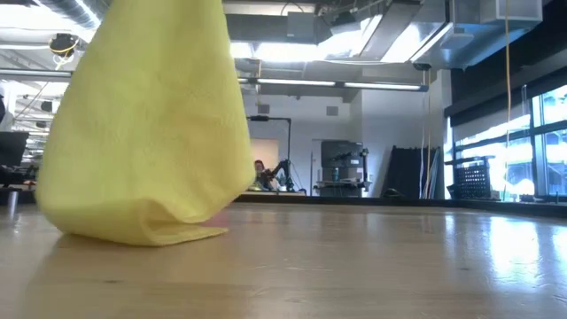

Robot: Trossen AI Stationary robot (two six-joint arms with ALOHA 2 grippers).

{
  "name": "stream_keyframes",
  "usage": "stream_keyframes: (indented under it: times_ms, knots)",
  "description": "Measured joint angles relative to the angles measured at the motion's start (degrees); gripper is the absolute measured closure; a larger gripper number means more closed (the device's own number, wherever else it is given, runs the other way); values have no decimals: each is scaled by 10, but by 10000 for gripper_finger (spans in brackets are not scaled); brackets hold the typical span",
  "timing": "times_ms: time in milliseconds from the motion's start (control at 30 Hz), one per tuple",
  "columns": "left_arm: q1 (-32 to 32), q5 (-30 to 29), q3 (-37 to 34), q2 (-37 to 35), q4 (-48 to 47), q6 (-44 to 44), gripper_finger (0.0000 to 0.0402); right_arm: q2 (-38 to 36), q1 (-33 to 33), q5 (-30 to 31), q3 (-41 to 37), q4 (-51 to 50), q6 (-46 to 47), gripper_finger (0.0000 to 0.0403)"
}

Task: Fold microfiber towels
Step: Fold the yellow microfiber towel

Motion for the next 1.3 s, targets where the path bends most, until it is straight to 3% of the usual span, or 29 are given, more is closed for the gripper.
stream_keyframes:
  times_ms: [167,333,533,667,800,933,1100,1300]
  knots:
    - [20,6,0,0,5,8,401,0,0,1,0,0,-34,359]
    - [27,34,0,0,5,8,401,-4,-15,17,0,8,-95,378]
    - [19,41,0,2,1,12,401,2,-36,37,1,12,-152,324]
    - [20,23,0,2,9,32,401,29,-34,-5,-1,-4,-120,266]
    - [20,21,0,2,19,33,401,38,-26,-8,0,15,-98,216]
    - [20,27,0,2,57,33,401,45,-26,3,0,41,-57,198]
    - [23,30,0,2,72,49,401,44,-22,5,0,70,-27,235]
    - [44,30,0,-10,63,60,401,44,-23,-63,0,77,-10,356]
